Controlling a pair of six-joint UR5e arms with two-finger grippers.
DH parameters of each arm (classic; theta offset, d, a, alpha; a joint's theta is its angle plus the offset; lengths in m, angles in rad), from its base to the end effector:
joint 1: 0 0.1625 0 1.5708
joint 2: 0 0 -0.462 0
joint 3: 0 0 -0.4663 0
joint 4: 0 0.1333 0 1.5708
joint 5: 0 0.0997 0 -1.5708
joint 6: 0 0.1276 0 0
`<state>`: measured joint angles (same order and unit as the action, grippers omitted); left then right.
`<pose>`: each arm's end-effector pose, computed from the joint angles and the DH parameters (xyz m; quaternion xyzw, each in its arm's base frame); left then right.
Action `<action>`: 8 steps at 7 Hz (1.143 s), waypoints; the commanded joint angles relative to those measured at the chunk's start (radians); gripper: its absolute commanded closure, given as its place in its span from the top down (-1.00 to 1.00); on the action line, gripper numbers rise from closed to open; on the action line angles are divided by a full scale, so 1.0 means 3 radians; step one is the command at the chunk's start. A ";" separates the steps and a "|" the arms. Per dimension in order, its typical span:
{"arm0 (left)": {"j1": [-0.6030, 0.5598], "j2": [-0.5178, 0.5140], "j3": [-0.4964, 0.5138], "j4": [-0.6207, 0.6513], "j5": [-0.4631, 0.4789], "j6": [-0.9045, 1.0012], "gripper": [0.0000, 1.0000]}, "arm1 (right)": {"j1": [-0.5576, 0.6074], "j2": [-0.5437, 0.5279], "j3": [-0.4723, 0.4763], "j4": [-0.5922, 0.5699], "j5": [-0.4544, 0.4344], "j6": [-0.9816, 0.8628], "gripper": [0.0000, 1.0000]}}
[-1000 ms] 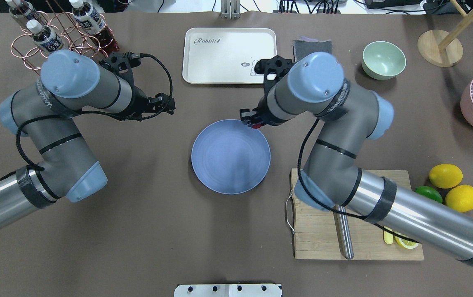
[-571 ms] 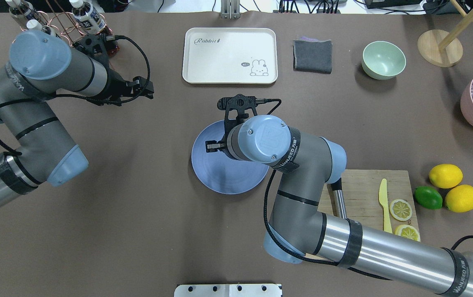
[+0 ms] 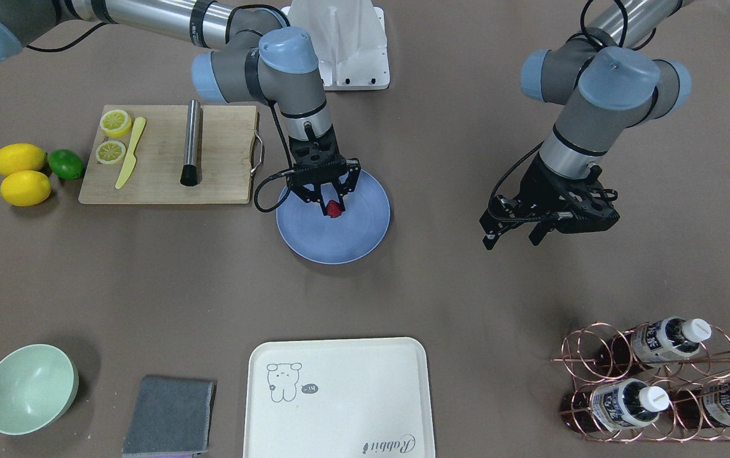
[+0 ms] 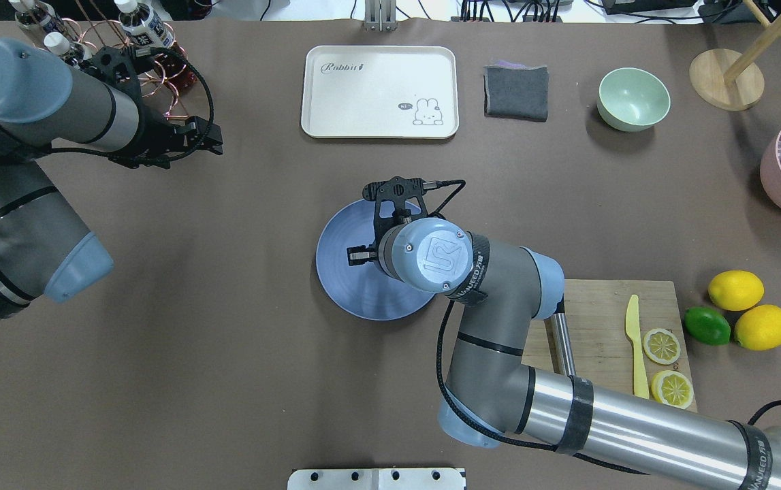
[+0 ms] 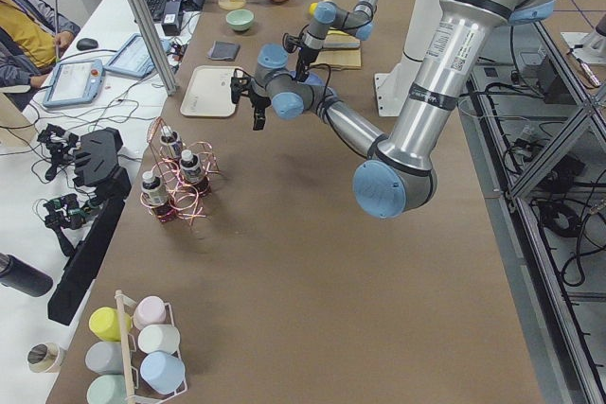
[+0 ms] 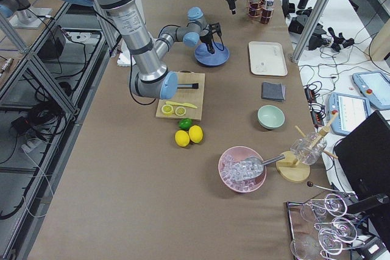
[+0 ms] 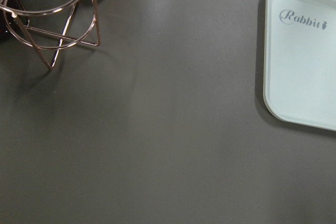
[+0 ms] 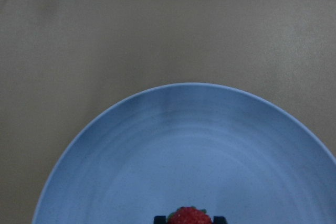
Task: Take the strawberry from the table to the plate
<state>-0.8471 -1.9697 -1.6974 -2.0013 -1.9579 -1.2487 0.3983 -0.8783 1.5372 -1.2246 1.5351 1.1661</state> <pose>0.4241 -0.6085 0.3410 0.1067 0.4707 -0.1407 0.8644 -0.7067 -0.4469 0.2168 0.2026 -0.4372 0.0058 0.8762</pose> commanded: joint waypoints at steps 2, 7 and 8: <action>-0.0075 0.0046 -0.0023 -0.0002 -0.0003 0.0005 0.94 | 0.0022 -0.0043 0.0020 0.0002 -0.0019 0.0060 1.00; -0.1351 0.0337 -0.0069 0.0442 -0.0601 0.1847 0.94 | 0.1613 -0.0920 0.0833 -0.0218 0.1175 -0.0627 1.00; -0.1597 0.0495 -0.0089 0.0428 -0.0713 0.2195 0.94 | 0.2119 -0.1176 0.0808 -0.0218 0.1532 -0.1096 1.00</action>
<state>-1.2257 -1.8689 -1.7185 -1.8853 -2.1311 -0.7326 0.8523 -1.1324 1.7705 -1.2893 1.8710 0.9865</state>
